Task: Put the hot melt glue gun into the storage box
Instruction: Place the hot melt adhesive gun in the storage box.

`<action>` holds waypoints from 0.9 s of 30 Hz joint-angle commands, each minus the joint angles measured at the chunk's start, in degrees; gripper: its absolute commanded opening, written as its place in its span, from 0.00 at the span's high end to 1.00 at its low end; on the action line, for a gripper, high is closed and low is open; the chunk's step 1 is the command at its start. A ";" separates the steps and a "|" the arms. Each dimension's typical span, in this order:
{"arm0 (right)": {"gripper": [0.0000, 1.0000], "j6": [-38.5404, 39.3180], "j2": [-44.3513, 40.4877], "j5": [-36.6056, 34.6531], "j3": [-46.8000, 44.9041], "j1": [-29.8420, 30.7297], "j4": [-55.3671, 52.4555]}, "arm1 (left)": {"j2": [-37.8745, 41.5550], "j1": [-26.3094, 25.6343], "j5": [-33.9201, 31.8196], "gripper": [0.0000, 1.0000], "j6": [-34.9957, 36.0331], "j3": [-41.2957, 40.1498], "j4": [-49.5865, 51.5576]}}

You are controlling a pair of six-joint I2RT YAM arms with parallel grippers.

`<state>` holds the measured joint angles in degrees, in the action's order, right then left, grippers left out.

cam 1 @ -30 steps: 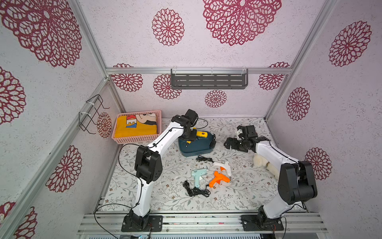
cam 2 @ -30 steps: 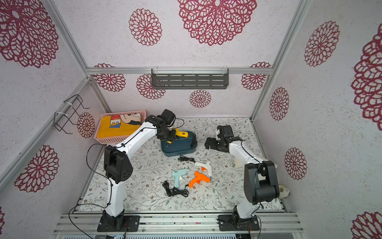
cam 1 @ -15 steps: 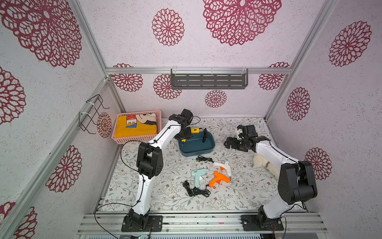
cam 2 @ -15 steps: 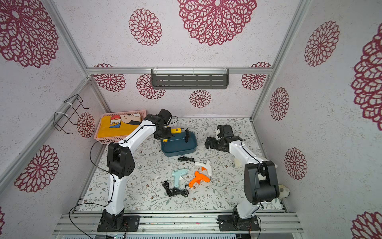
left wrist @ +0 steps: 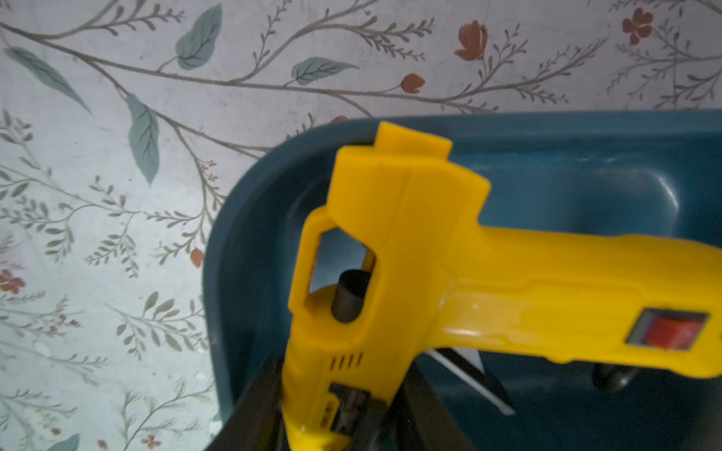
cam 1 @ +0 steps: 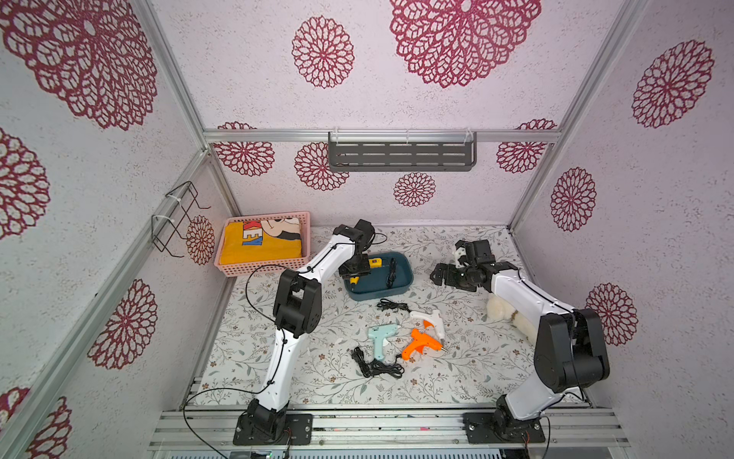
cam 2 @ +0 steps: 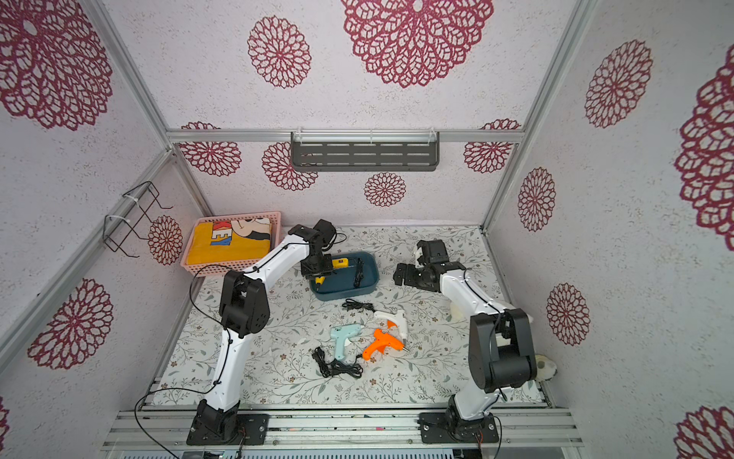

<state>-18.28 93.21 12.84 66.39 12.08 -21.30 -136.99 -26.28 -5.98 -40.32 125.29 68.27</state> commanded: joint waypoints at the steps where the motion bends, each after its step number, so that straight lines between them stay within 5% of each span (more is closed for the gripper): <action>1: 0.02 -1.25 -0.57 -0.01 0.31 0.29 -0.28 | -1.99 0.17 0.45 1.00 -1.06 3.38 2.77; 7: 0.01 -1.02 -1.09 -0.63 0.05 0.31 -0.93 | -3.34 0.62 1.55 0.98 -1.69 3.63 4.19; 20: 0.01 -1.61 -1.54 -1.50 -1.16 0.38 -1.79 | 0.61 0.09 0.86 0.42 -1.35 1.04 4.94; 23: 0.01 -1.58 -1.93 -1.42 -1.62 0.46 -1.95 | 2.65 -0.27 0.05 0.23 -0.54 1.39 4.85; 27: 0.01 -1.23 -2.58 -1.25 -2.40 0.55 -2.55 | 5.22 -0.67 -1.62 0.18 0.53 2.93 5.30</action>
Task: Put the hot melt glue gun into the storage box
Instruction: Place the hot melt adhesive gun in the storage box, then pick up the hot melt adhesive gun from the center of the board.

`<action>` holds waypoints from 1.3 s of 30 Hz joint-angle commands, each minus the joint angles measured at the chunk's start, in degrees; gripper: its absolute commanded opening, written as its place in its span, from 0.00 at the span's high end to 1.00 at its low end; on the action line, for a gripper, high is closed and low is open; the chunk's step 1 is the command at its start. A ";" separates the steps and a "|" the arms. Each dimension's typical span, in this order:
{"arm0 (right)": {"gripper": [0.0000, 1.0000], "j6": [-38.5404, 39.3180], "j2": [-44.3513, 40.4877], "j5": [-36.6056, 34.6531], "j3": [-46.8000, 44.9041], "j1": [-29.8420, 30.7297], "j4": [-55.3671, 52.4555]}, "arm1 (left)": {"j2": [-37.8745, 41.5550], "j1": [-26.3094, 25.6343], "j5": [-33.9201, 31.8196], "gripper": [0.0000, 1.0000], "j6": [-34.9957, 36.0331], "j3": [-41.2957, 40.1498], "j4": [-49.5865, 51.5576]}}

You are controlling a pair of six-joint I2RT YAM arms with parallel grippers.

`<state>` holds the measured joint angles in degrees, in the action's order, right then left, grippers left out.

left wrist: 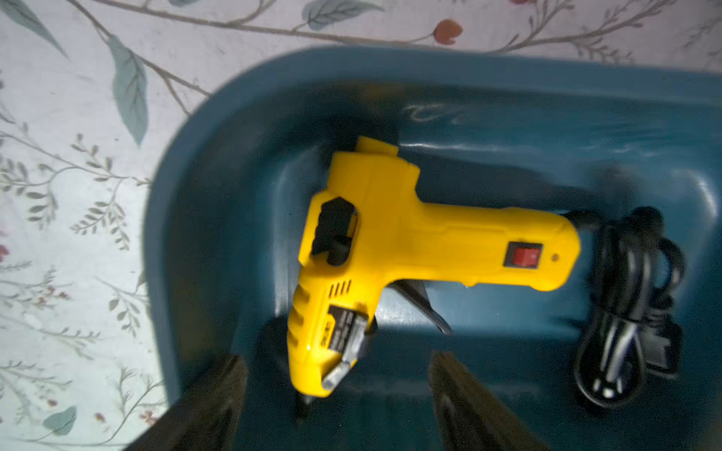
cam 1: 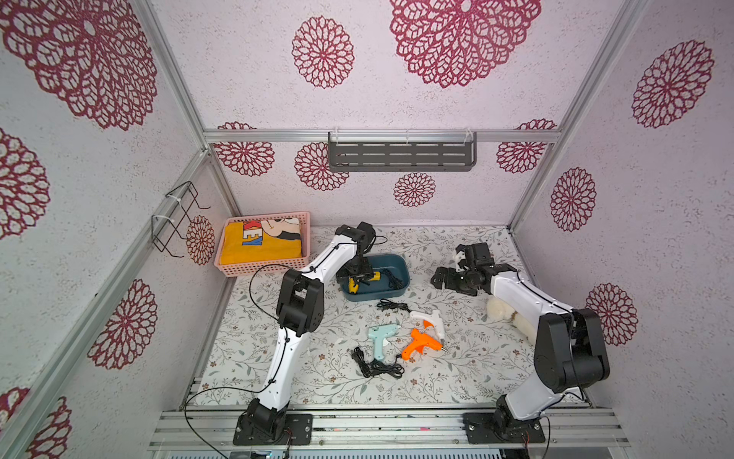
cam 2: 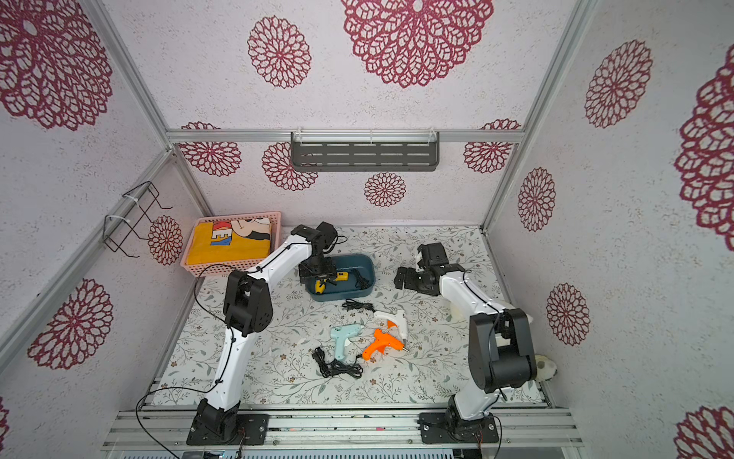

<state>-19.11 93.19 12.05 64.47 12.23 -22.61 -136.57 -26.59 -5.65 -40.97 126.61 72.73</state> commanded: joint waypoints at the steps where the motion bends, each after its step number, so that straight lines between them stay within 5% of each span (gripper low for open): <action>1: 0.01 -0.31 -2.85 -0.38 -0.69 0.48 -1.74 | 5.80 -0.40 -2.64 0.18 1.57 1.82 0.79; 11: 0.04 0.79 -8.63 0.56 -8.12 3.13 -6.58 | 18.44 -1.74 -6.59 0.20 6.86 -9.81 -3.12; 20: 0.24 -0.44 -10.94 1.30 -15.83 4.74 -6.73 | 25.30 -2.22 -5.34 0.20 6.18 -21.63 -3.91; 33: 0.31 0.09 -6.17 -0.54 -14.58 7.06 -5.07 | 24.60 -3.02 -3.60 0.21 5.77 -20.63 -4.09; 39: 0.30 0.55 -5.61 -0.38 -14.02 7.05 -5.34 | 25.93 -7.48 1.27 0.25 6.17 -27.01 -4.17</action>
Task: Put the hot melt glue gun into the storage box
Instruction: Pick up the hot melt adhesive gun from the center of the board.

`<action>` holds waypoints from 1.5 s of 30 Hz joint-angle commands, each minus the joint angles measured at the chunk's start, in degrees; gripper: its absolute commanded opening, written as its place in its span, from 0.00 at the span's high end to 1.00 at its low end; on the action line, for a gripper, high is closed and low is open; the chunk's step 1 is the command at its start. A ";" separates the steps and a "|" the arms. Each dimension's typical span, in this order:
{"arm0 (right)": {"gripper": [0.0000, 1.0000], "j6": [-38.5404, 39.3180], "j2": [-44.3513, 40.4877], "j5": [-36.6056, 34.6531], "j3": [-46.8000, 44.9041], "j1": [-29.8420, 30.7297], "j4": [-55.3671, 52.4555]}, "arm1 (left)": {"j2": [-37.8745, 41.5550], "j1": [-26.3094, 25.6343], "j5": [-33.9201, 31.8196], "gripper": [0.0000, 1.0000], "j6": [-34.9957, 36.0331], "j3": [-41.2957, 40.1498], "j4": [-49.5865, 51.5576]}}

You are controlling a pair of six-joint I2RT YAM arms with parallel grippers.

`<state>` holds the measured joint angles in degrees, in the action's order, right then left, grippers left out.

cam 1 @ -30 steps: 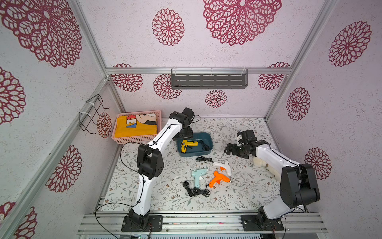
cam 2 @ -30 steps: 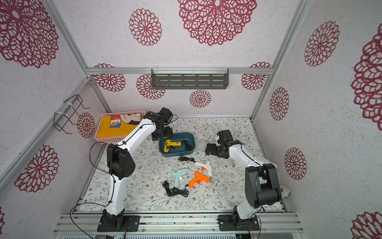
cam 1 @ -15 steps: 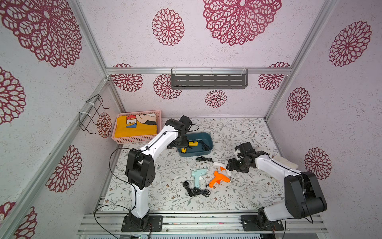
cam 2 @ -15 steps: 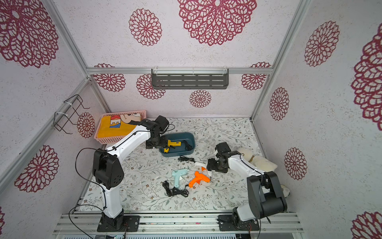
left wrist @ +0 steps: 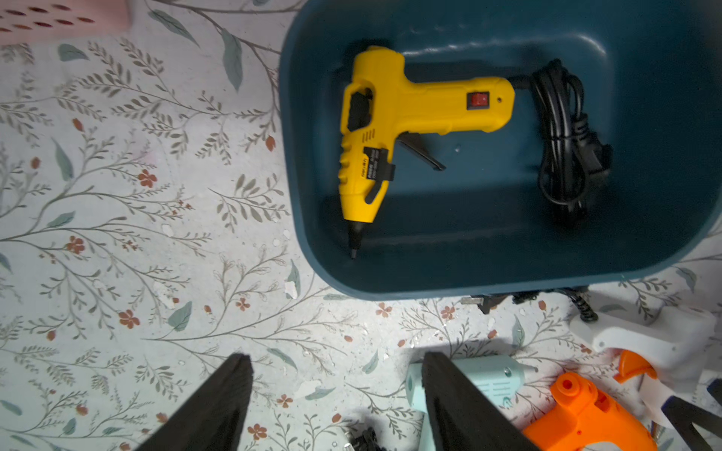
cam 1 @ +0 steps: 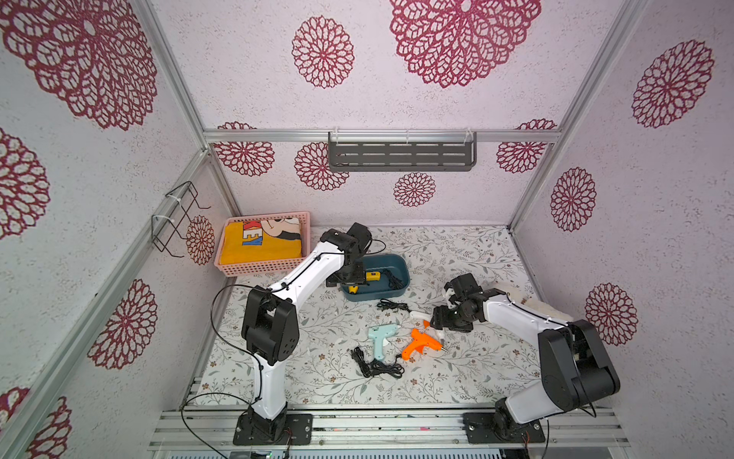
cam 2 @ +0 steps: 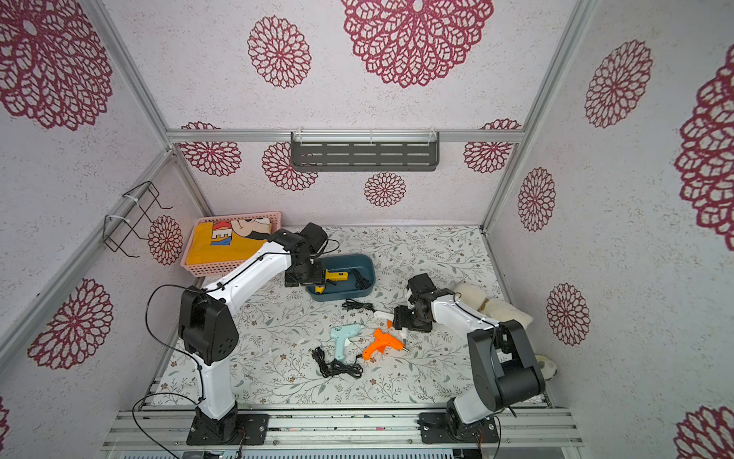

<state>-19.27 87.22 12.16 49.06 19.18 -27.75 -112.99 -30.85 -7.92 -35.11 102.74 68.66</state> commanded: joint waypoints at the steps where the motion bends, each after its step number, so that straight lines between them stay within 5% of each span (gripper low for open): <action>1: 0.29 0.80 0.41 -0.56 1.41 0.08 -0.29 | 2.86 -4.22 4.37 0.25 0.20 -4.59 -0.26; 14: 0.23 3.34 0.23 -2.29 5.25 0.08 -4.12 | 3.01 -11.29 11.21 0.24 2.10 -7.21 2.03; 22: 0.20 4.06 -2.08 -3.64 5.02 0.06 -5.77 | -6.34 -16.73 6.78 0.23 15.59 2.19 7.89; 36: 0.19 2.72 -6.77 -3.83 1.18 -0.02 -5.89 | -3.57 -19.19 4.87 0.22 30.32 -5.48 -1.78; 45: 0.18 2.72 -6.94 -3.88 1.13 0.03 -6.08 | -6.56 -19.86 4.74 0.21 34.51 -3.50 -6.98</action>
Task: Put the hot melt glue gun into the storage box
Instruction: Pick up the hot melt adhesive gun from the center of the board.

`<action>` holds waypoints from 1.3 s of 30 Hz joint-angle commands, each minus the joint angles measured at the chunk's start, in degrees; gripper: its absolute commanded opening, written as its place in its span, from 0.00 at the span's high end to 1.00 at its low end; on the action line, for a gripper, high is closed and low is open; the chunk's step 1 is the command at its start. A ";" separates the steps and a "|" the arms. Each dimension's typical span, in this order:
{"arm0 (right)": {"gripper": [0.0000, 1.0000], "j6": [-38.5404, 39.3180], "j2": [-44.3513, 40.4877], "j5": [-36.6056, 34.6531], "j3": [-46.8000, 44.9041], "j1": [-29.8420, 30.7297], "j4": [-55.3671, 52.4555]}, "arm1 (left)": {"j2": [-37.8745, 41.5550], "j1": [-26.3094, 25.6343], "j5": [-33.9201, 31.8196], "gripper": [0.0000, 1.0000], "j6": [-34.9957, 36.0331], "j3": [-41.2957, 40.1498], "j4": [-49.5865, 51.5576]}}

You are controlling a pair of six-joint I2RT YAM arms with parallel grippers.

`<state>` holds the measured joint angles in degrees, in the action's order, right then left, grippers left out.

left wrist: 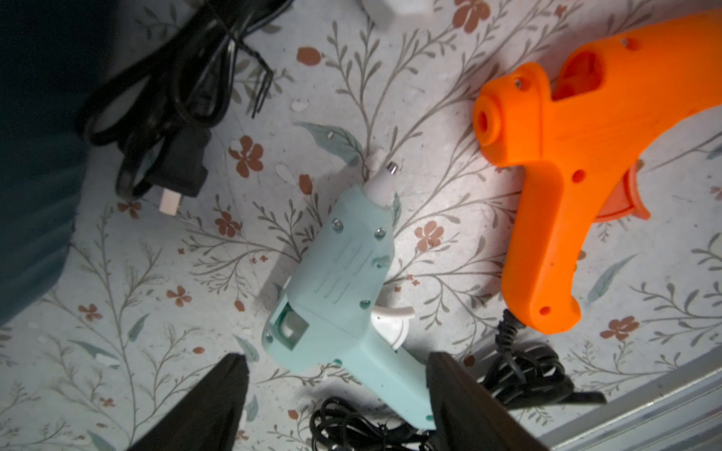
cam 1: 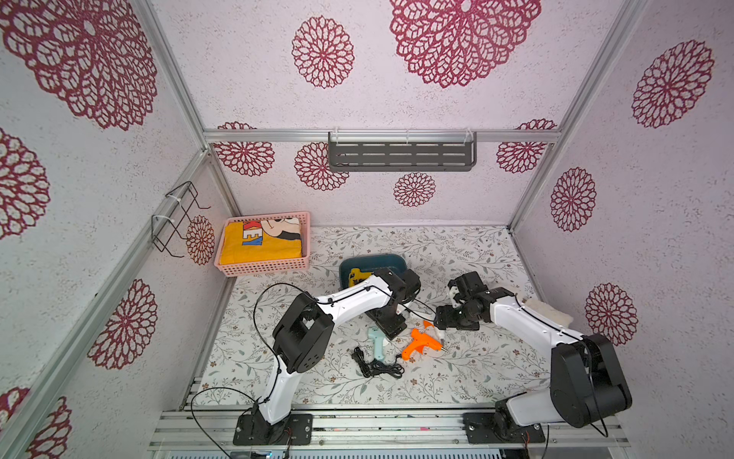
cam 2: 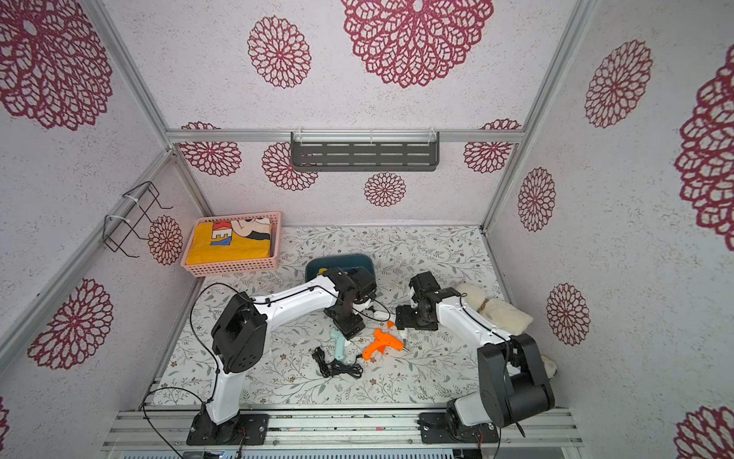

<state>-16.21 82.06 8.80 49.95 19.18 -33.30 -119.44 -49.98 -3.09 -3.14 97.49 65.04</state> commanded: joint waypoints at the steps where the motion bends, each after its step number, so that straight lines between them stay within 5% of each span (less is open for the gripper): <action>1: 0.18 -0.39 -1.80 -0.48 0.23 0.03 -0.54 | -0.33 -0.74 0.13 0.21 2.77 1.98 -3.58; 39: 0.18 -1.55 -2.38 0.32 -3.89 0.05 1.37 | -5.84 1.39 6.26 0.38 10.95 -3.89 -8.35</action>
<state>-16.71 81.17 8.91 45.36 19.18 -32.03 -124.22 -49.17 2.11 6.33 94.02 57.58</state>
